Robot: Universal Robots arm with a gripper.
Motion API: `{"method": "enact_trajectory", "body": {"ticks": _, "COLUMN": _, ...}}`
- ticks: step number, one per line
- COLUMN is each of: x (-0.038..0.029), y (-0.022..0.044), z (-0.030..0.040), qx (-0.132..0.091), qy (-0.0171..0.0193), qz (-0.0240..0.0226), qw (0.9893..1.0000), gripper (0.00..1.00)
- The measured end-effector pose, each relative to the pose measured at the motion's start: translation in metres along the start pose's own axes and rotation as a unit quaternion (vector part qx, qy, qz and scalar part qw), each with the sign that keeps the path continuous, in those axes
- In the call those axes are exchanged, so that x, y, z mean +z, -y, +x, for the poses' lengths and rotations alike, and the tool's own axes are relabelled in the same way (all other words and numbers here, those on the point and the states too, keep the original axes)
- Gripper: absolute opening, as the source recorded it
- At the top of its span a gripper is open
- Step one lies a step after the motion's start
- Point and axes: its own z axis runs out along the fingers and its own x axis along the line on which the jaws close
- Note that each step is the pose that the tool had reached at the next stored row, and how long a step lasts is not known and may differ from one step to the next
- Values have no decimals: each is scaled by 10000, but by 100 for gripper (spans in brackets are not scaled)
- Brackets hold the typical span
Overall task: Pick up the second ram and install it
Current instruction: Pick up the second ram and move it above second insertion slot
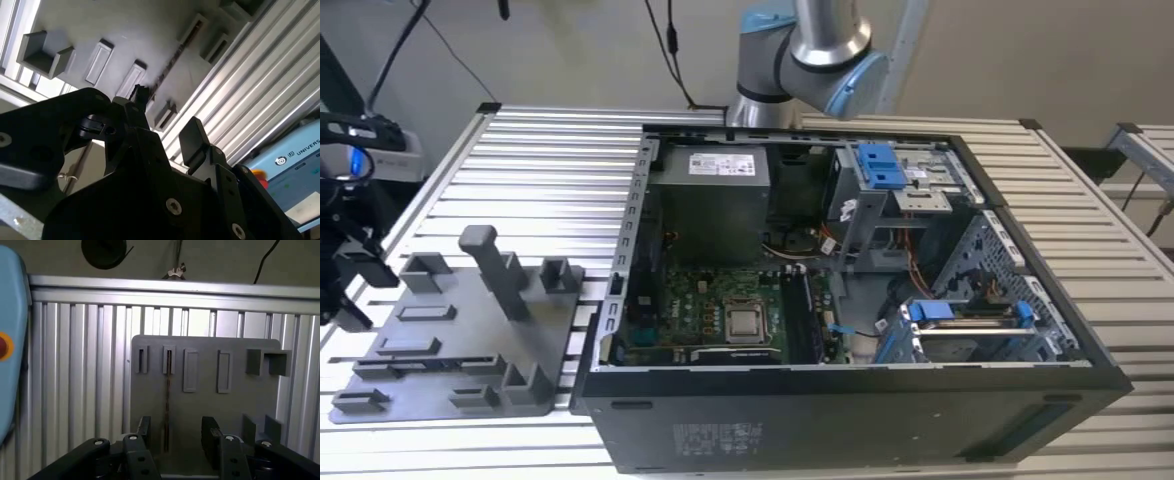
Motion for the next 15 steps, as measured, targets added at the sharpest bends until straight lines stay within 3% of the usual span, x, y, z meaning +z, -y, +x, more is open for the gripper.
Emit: {"method": "enact_trajectory", "body": {"ticks": 15, "x": 72, "y": 0, "z": 0, "qx": 0, "qy": 0, "qz": -1, "qw": 10000, "gripper": 54}}
